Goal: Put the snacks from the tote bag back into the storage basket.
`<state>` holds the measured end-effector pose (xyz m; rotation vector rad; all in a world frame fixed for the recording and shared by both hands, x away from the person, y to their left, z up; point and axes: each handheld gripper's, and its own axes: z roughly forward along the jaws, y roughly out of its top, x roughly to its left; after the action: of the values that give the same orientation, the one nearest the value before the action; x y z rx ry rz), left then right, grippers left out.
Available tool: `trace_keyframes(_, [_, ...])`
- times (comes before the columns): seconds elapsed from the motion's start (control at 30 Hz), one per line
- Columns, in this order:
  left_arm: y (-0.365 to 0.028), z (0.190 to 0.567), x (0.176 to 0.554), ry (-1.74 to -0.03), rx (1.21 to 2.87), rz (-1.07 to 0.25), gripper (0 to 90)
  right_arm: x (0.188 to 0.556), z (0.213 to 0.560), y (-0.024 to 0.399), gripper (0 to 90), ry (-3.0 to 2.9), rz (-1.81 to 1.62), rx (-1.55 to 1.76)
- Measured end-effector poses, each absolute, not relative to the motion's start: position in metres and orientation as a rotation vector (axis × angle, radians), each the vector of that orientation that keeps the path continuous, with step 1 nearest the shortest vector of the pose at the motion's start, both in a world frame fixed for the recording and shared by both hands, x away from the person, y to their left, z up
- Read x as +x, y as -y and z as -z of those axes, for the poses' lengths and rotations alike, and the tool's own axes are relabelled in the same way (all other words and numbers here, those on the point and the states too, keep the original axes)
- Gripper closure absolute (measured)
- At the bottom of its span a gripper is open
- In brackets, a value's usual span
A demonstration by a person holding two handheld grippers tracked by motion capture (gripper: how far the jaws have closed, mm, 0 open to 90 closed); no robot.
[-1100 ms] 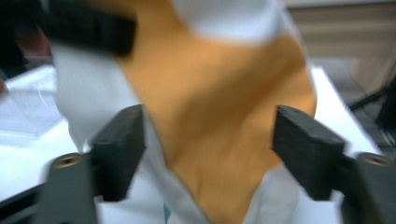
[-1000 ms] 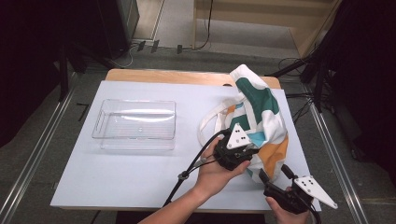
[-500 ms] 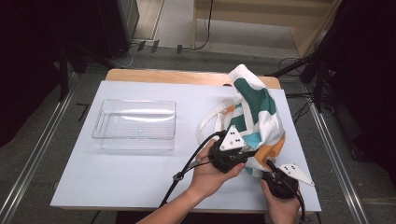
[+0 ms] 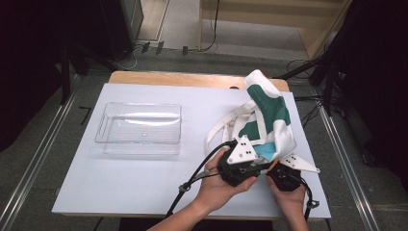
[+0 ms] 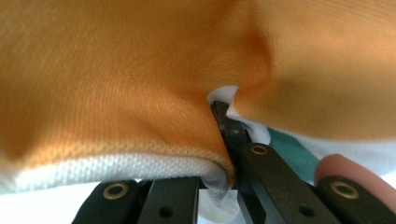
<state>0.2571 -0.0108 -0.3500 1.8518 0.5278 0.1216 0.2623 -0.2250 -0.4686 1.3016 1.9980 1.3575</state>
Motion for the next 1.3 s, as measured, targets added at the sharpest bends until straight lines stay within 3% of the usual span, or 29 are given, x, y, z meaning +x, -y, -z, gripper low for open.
trace_keyframes(0.03, [0.007, 0.350, 0.260, -0.554, 1.837, -0.135, 70.9, 0.259, 0.468, 0.226, 87.4, -2.002, -1.318, 1.312])
trace_keyframes(0.07, [-0.002, 0.351, 0.263, -0.579, 1.828, -0.152, 47.9, 0.252, 0.467, 0.230, 86.9, -1.997, -1.255, 1.297])
trace_keyframes(0.27, [-0.033, 0.361, 0.262, -0.592, 1.851, -0.136, 22.9, 0.232, 0.462, 0.249, 86.0, -1.924, -1.140, 1.328])
trace_keyframes(0.37, [-0.055, 0.369, 0.259, -0.675, 1.842, -0.232, 12.4, 0.232, 0.464, 0.264, 84.7, -1.834, -1.086, 1.408])
trace_keyframes(0.57, [-0.098, 0.381, 0.266, -0.779, 1.760, -0.249, 14.0, 0.238, 0.471, 0.288, 78.5, -1.695, -1.091, 1.570])
trace_keyframes(0.6, [-0.107, 0.386, 0.269, -0.825, 1.745, -0.256, 14.0, 0.238, 0.471, 0.288, 72.6, -1.687, -1.081, 1.566])
trace_keyframes(0.63, [-0.112, 0.388, 0.271, -0.849, 1.738, -0.254, 14.1, 0.234, 0.468, 0.289, 57.8, -1.660, -1.098, 1.570])
trace_keyframes(0.73, [-0.130, 0.395, 0.279, -0.922, 1.726, -0.289, 14.5, 0.224, 0.462, 0.291, 45.7, -1.618, -1.134, 1.573])
trace_keyframes(1.0, [-0.135, 0.401, 0.286, -0.962, 1.739, -0.315, 15.0, 0.193, 0.438, 0.280, 28.4, -1.553, -1.234, 1.476])
trace_keyframes(1.3, [-0.133, 0.402, 0.289, -0.964, 1.748, -0.322, 15.3, 0.174, 0.400, 0.254, 17.1, -1.489, -1.370, 1.358])
